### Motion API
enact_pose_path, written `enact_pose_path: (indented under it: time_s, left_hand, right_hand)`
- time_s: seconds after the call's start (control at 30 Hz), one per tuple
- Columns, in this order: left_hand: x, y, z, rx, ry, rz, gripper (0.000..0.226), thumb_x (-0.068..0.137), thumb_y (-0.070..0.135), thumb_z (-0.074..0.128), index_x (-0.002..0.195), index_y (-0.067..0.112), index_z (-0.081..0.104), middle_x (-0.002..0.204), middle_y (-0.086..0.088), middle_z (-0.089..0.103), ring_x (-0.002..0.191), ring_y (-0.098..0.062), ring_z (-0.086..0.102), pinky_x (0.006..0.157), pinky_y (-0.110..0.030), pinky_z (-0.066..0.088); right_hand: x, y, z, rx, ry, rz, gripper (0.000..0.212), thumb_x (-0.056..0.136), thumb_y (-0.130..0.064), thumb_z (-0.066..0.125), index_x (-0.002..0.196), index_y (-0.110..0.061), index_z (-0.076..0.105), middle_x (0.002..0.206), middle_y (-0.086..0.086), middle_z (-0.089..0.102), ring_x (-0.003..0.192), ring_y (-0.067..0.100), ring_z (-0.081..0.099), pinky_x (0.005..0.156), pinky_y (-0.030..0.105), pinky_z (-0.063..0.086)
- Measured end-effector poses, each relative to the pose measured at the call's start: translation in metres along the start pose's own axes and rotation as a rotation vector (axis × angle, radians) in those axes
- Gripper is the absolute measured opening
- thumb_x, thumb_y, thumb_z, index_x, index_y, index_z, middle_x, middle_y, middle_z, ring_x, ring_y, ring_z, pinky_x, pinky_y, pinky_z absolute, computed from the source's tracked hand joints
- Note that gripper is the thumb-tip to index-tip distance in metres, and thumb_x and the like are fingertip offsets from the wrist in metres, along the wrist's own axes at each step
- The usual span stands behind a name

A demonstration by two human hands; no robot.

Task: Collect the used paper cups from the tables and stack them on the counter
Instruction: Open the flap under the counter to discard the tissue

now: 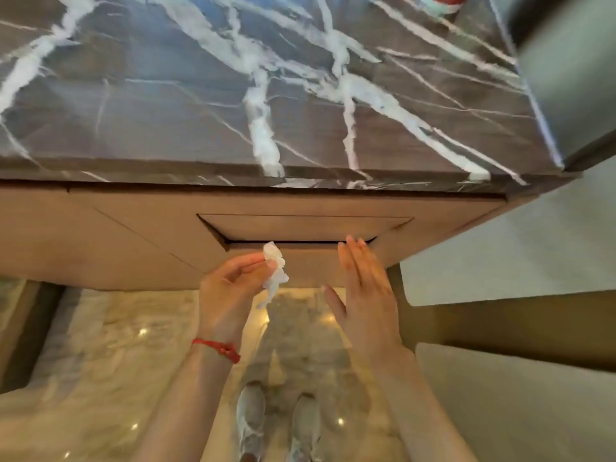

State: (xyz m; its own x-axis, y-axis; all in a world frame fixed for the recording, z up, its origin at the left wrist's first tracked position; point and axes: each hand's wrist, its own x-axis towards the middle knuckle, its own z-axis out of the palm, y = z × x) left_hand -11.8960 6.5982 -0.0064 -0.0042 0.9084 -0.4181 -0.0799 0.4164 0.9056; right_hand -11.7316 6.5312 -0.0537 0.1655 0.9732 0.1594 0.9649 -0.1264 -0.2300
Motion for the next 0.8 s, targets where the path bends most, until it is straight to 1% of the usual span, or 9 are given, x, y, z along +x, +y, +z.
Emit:
enact_pose_path:
  time_s: [0.07, 0.17, 0.27, 0.37, 0.43, 0.53, 0.6, 0.7, 0.8]
  left_hand:
    - [0.01, -0.013, 0.003, -0.002, -0.004, 0.017, 0.028, 0.073, 0.003, 0.072, 0.062, 0.028, 0.076, 0.064, 0.007, 0.073, 0.058, -0.004, 0.067, 0.054, -0.012, 0.049]
    - [0.021, -0.026, 0.006, -0.014, -0.02, 0.036, 0.02, 0.073, 0.004, 0.072, 0.067, 0.022, 0.075, 0.065, 0.002, 0.073, 0.06, -0.009, 0.069, 0.054, -0.014, 0.05]
    - [0.029, -0.036, 0.008, -0.023, -0.045, 0.038, 0.023, 0.074, 0.001, 0.069, 0.068, 0.023, 0.075, 0.065, 0.003, 0.073, 0.058, -0.01, 0.069, 0.052, -0.014, 0.05]
    - [0.038, -0.045, 0.01, 0.005, -0.041, 0.046, 0.02, 0.076, -0.001, 0.068, 0.073, 0.019, 0.072, 0.065, 0.004, 0.073, 0.058, -0.007, 0.068, 0.052, -0.013, 0.049]
    - [0.045, -0.05, 0.01, 0.028, -0.022, 0.059, 0.021, 0.076, 0.001, 0.069, 0.072, 0.022, 0.073, 0.067, 0.004, 0.072, 0.059, -0.006, 0.068, 0.052, -0.013, 0.049]
    - [0.054, -0.055, 0.012, 0.041, -0.029, 0.077, 0.029, 0.075, 0.003, 0.07, 0.063, 0.029, 0.075, 0.065, 0.007, 0.072, 0.06, -0.005, 0.068, 0.053, -0.012, 0.049]
    - [0.058, -0.058, 0.014, 0.047, -0.047, 0.078, 0.032, 0.076, 0.004, 0.069, 0.062, 0.032, 0.075, 0.063, 0.009, 0.072, 0.06, -0.004, 0.069, 0.054, -0.012, 0.05]
    - [0.065, -0.062, 0.017, 0.057, -0.033, 0.074, 0.027, 0.076, 0.005, 0.071, 0.064, 0.029, 0.074, 0.064, 0.009, 0.073, 0.062, -0.005, 0.068, 0.058, -0.014, 0.052]
    - [0.074, -0.063, 0.022, 0.068, -0.027, 0.09, 0.018, 0.075, 0.006, 0.071, 0.071, 0.024, 0.073, 0.063, 0.007, 0.072, 0.062, -0.008, 0.067, 0.06, -0.017, 0.053]
  right_hand:
    - [0.004, 0.007, 0.014, -0.01, 0.037, -0.007, 0.057, 0.093, -0.039, 0.046, 0.137, -0.002, 0.042, 0.142, 0.016, 0.045, 0.134, 0.031, 0.039, 0.108, 0.045, 0.035]
    - [0.01, 0.011, 0.029, -0.024, 0.052, -0.015, 0.058, 0.094, -0.04, 0.04, 0.138, -0.002, 0.04, 0.143, 0.016, 0.044, 0.136, 0.031, 0.037, 0.109, 0.048, 0.035]
    - [0.015, 0.014, 0.038, -0.01, 0.056, -0.023, 0.058, 0.094, -0.037, 0.044, 0.139, -0.001, 0.038, 0.147, 0.017, 0.038, 0.138, 0.03, 0.032, 0.112, 0.046, 0.029]
    - [0.024, 0.016, 0.043, -0.011, 0.066, -0.031, 0.06, 0.092, -0.034, 0.053, 0.138, 0.002, 0.039, 0.146, 0.018, 0.039, 0.137, 0.032, 0.033, 0.111, 0.049, 0.03]
    - [0.029, 0.016, 0.046, -0.019, 0.058, -0.028, 0.063, 0.091, -0.033, 0.056, 0.139, 0.002, 0.037, 0.147, 0.018, 0.037, 0.138, 0.032, 0.032, 0.112, 0.049, 0.027]
    - [0.035, 0.018, 0.05, -0.049, 0.029, -0.027, 0.065, 0.092, -0.035, 0.05, 0.142, 0.002, 0.031, 0.15, 0.017, 0.032, 0.139, 0.031, 0.028, 0.113, 0.046, 0.021]
    - [0.037, 0.019, 0.054, -0.052, 0.01, -0.034, 0.066, 0.093, -0.034, 0.053, 0.143, 0.001, 0.029, 0.15, 0.017, 0.031, 0.14, 0.03, 0.027, 0.114, 0.044, 0.019]
    - [0.04, 0.021, 0.057, -0.048, 0.0, -0.044, 0.066, 0.093, -0.033, 0.054, 0.143, 0.001, 0.027, 0.151, 0.016, 0.03, 0.141, 0.03, 0.025, 0.115, 0.043, 0.017]
    - [0.042, 0.022, 0.058, -0.033, 0.017, -0.05, 0.064, 0.095, -0.034, 0.048, 0.143, 0.001, 0.026, 0.151, 0.016, 0.029, 0.142, 0.029, 0.023, 0.116, 0.042, 0.017]
